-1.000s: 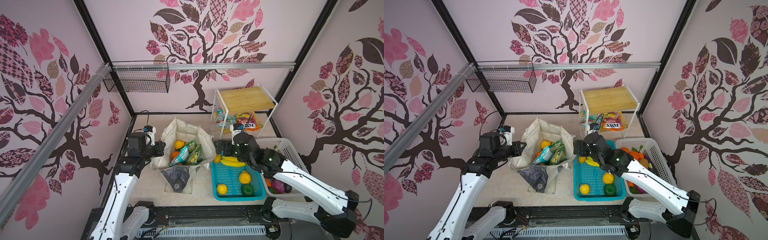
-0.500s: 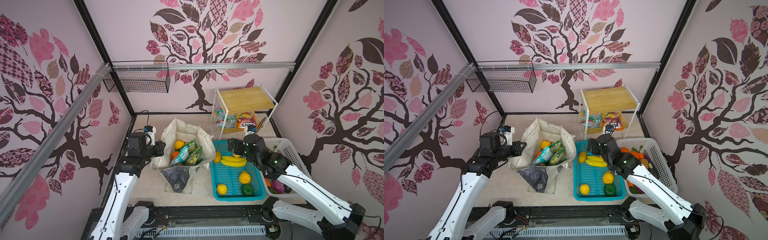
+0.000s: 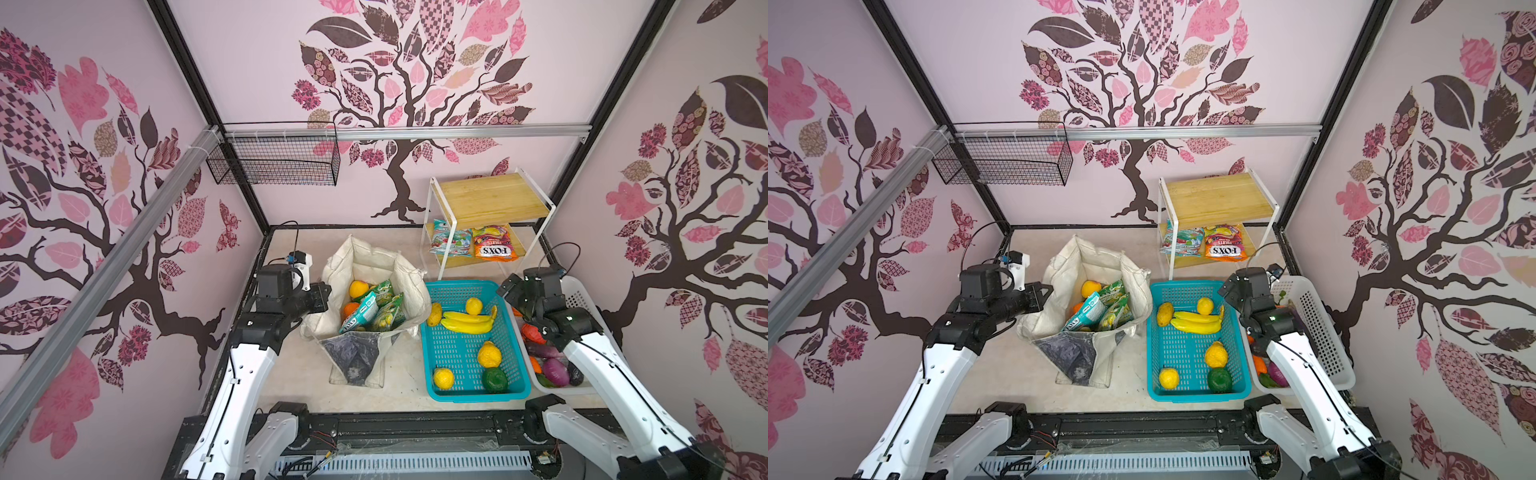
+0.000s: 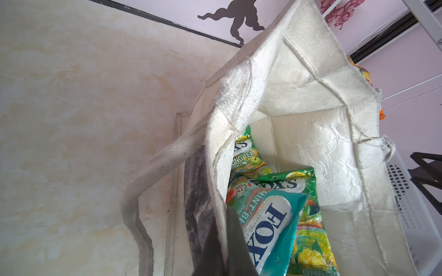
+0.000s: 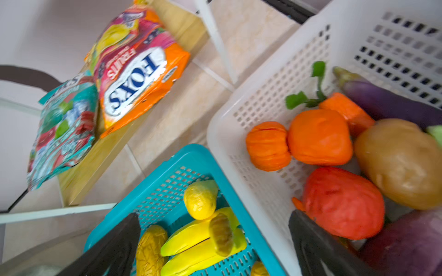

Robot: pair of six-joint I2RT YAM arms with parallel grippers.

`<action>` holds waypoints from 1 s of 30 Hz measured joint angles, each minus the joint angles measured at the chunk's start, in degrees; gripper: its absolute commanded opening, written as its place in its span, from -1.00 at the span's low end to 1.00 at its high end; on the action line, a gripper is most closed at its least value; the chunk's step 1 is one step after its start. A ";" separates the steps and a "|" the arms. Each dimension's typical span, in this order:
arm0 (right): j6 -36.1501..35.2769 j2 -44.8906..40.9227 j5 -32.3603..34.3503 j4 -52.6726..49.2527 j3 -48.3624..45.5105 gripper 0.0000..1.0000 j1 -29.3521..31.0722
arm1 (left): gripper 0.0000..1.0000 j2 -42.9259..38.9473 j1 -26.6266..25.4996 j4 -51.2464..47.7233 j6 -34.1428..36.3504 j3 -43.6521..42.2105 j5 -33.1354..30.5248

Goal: Place the food into the grocery bag and tie it
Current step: 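Move the right gripper out of the tote over the white vegetable basket, then lower the right gripper into the white basket and grasp the brown potato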

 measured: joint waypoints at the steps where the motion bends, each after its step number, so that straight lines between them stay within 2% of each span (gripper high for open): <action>1: 0.68 -0.92 -0.61 -0.35 -0.15 0.99 -1.31 | -1.00 0.00 0.00 0.00 0.00 0.00 -0.04; 8: 9.40 -0.81 -4.04 -2.38 -0.74 0.99 -9.22 | -1.00 -0.02 0.00 0.00 0.00 0.00 -0.04; 13: 16.76 0.17 -4.11 -5.75 -3.34 0.99 -10.23 | -1.00 -0.02 0.00 0.00 0.02 0.00 -0.04; 18: 19.61 0.46 -3.63 -7.58 -4.07 0.99 -10.67 | -1.00 -0.17 -0.02 -0.02 0.00 0.00 -0.07; 25: 16.59 -0.35 7.69 -5.75 -5.46 1.00 -10.67 | -1.00 -0.20 -0.11 0.00 0.00 0.00 -0.04; 30: 15.15 3.28 16.31 -5.49 -5.73 1.00 -10.67 | -1.00 -0.17 -0.11 0.00 0.00 0.00 0.09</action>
